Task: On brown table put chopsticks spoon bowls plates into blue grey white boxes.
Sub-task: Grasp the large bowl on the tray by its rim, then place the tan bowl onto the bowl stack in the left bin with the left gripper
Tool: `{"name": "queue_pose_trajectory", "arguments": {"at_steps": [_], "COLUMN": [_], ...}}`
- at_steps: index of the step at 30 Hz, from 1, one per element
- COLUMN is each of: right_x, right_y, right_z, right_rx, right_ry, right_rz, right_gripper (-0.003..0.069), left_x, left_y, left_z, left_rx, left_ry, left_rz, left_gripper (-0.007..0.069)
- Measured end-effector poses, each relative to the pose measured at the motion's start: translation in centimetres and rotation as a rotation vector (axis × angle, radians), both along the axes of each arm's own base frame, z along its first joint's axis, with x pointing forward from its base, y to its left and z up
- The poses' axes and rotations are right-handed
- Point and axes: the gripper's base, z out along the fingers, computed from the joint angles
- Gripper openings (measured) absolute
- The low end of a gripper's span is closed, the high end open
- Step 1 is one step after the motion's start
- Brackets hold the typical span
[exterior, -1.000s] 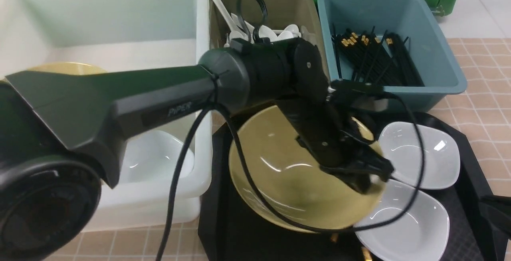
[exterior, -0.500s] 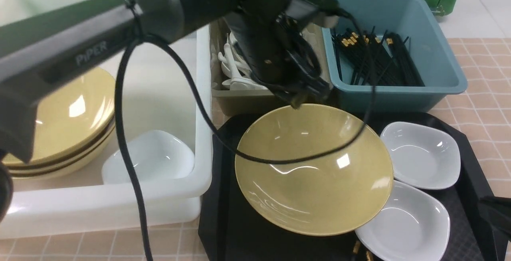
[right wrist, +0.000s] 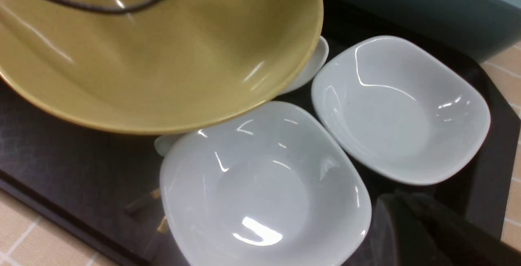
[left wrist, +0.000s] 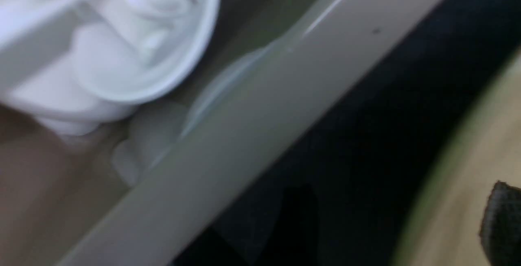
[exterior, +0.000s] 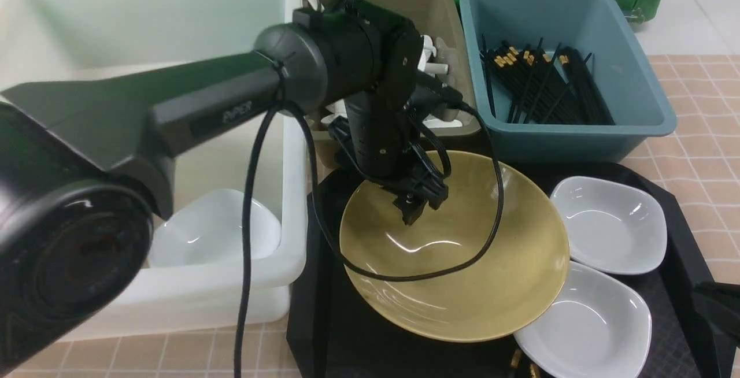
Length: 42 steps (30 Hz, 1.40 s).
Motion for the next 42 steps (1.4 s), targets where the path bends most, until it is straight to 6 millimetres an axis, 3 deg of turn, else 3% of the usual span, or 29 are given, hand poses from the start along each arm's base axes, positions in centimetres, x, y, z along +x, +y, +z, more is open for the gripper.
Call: {"name": "queue_pose_trajectory", "arguments": {"at_steps": [5,11,12,18,21,24,27,28,29,30,31,34,39,40,42], "right_x": [0.0,0.0,0.0,0.0,0.0,0.0,0.0,0.0,0.0,0.0,0.0,0.0,0.0,0.0,0.0], "right_y": [0.0,0.0,0.0,0.0,0.0,0.0,0.0,0.0,0.0,0.0,0.0,0.0,0.0,0.0,0.0], "right_z": [0.0,0.0,0.0,0.0,0.0,0.0,0.0,0.0,0.0,0.0,0.0,0.0,0.0,0.0,0.0], "right_rx": [0.000,0.000,0.000,0.000,0.000,0.000,0.001,0.000,0.000,0.000,0.000,0.000,0.000,0.000,0.000], "right_ry": [-0.001,-0.001,-0.001,-0.001,-0.001,-0.001,-0.002,-0.002,-0.002,-0.002,-0.002,-0.002,-0.002,-0.002,-0.002], "right_rz": [0.000,0.000,0.000,0.000,0.000,0.000,0.000,0.000,0.000,0.000,0.000,0.000,0.000,0.000,0.000], "right_gripper": [0.0048,0.0048,0.0048,0.0048,0.0048,0.0048,0.0048,0.0048,0.0048,0.0048,0.0048,0.0048,0.0048,0.0048,0.0048], "left_x": [-0.3,-1.9,-2.0,-5.0,-6.5,-8.3,-9.3,-10.3,-10.7,-10.9,-11.3,-12.1,-12.0,-11.9,-11.7], "left_y": [0.2,1.3,1.3,3.2,5.2,8.6,11.5,14.4,16.1,16.2,18.9,24.2,31.3,31.3,33.6], "left_z": [1.0,7.1,7.3,16.0,20.0,24.1,25.8,26.9,27.0,27.0,26.6,24.9,19.3,19.1,16.5], "left_rx": [-0.007,-0.076,-0.081,-0.301,-0.408,-0.476,-0.488,-0.476,-0.456,-0.455,-0.410,-0.331,-0.309,-0.316,-0.351], "left_ry": [0.001,-0.094,-0.097,-0.278,-0.369,-0.485,-0.560,-0.622,-0.652,-0.656,-0.690,-0.743,-0.759,-0.757,-0.744], "left_rz": [0.000,-0.021,-0.021,-0.045,-0.020,0.029,0.086,0.151,0.196,0.196,0.286,0.503,0.881,0.885,1.028], "left_gripper": [0.0204,0.0017,0.0017,0.0008,0.0006,0.0006,0.0006,0.0006,0.0006,0.0006,0.0006,0.0006,0.0006,0.0006,0.0006]}}
